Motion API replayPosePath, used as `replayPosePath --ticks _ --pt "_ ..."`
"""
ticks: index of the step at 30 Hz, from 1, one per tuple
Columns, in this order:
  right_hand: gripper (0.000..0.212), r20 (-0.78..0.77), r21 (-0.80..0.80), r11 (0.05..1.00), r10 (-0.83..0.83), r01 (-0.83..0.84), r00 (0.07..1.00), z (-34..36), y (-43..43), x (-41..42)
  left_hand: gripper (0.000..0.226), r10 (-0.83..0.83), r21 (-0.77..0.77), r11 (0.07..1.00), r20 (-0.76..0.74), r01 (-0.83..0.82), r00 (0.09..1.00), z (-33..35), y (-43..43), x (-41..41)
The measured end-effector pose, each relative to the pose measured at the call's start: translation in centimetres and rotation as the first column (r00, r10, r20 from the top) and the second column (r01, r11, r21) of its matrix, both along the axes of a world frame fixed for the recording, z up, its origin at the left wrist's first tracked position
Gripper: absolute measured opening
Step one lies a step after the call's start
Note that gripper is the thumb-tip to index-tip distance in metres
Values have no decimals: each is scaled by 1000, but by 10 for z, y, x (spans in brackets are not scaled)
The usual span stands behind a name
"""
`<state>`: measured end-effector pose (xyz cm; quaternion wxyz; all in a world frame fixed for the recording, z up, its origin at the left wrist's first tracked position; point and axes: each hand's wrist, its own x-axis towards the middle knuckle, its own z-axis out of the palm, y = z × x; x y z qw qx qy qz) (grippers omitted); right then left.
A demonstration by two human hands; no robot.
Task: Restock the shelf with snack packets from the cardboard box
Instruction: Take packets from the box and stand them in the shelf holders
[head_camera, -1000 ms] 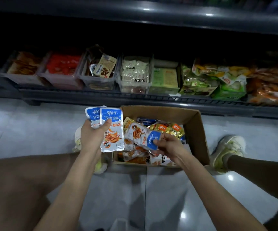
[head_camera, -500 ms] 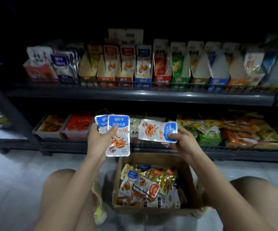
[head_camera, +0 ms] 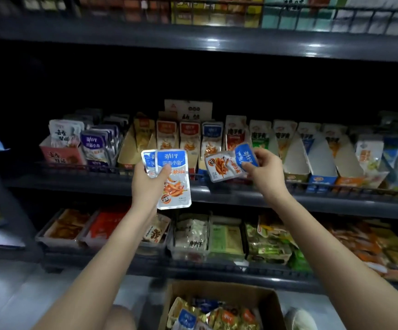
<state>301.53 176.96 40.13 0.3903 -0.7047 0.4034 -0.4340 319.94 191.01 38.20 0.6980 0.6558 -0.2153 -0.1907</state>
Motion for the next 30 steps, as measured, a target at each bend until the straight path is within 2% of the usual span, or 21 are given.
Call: replayPosePath --ticks 3,8,12,17,21,26,30 --pt "29 -94 -156 987 -53 38 994 13 -27 28 26 -12 -24 1000 27 12 1000 6 -19 13" --pt "29 -276 -325 944 -148 53 950 23 -65 75 22 -26 -44 999 24 27 999 16 -48 35" --pt "32 -504 -383 923 -232 25 832 21 -92 103 25 -56 -53 997 29 57 998 19 -66 49" --pt "28 -706 -434 892 -246 -131 664 10 -114 120 30 -63 -48 997 49 65 997 17 -83 59" --pt "29 -729 -481 860 -284 -170 623 5 -125 125 30 -71 -23 997 52 72 996 13 -96 66" --pt "34 -700 -490 852 -258 -186 666 3 -139 134 33 -64 -9 998 54 65 996 7 -108 73" --pt "35 -720 -480 855 -256 -196 645 5 -148 140 30 -52 -27 998 53 53 997 3 -113 78"
